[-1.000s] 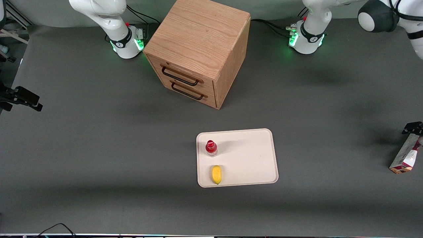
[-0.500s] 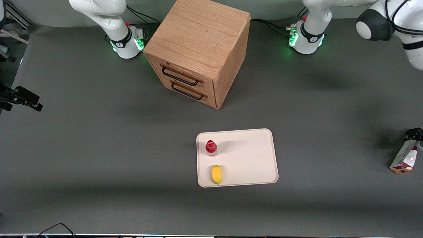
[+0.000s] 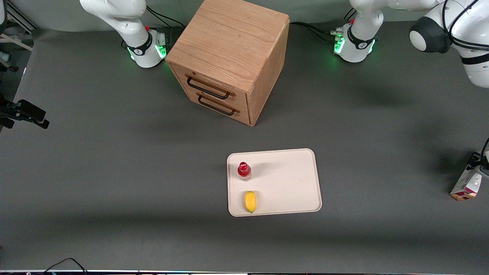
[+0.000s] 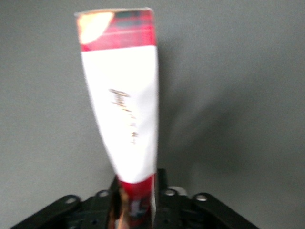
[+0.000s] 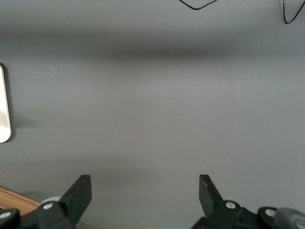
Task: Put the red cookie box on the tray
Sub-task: 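Lift the cookie box upright with the left gripper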
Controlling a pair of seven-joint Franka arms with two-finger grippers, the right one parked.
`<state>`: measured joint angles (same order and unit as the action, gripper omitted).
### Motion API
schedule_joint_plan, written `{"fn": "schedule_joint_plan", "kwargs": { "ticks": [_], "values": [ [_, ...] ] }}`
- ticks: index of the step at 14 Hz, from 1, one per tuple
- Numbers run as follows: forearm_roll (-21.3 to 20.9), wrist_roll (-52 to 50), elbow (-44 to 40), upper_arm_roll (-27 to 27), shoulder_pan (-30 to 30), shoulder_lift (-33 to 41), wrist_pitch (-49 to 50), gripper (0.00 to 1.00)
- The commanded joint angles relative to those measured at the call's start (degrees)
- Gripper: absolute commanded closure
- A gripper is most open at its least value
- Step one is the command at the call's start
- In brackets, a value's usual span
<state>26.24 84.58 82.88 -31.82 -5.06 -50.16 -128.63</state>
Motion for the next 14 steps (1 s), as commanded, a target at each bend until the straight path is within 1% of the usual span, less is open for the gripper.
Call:
{"fn": "schedule_joint_plan", "kwargs": {
  "ticks": [1, 4, 7, 9, 10, 11, 12, 14],
  "values": [
    [1.3, -0.2, -4.2, -0.5, 0.1, -0.1, 5.3, 1.00],
    [0.3, -6.1, -12.5, -1.1, 0.3, 0.8, 16.9, 1.00],
    [-0.8, -17.3, -22.0, -3.5, 0.8, 1.8, 31.6, 1.00],
    [-1.1, -28.7, -24.6, -3.4, 1.7, 4.5, 38.9, 1.00],
    [-1.5, -35.6, -25.0, -3.3, 3.4, 6.2, 41.5, 1.00],
    [-3.7, -42.8, -25.1, -2.9, 5.2, 8.3, 42.9, 1.00],
    [-6.0, -49.5, -25.2, -1.8, 6.5, 10.4, 44.6, 1.00],
    [-10.0, -63.0, -25.1, 6.1, 6.9, 16.0, 49.0, 1.00]
  ]
}}
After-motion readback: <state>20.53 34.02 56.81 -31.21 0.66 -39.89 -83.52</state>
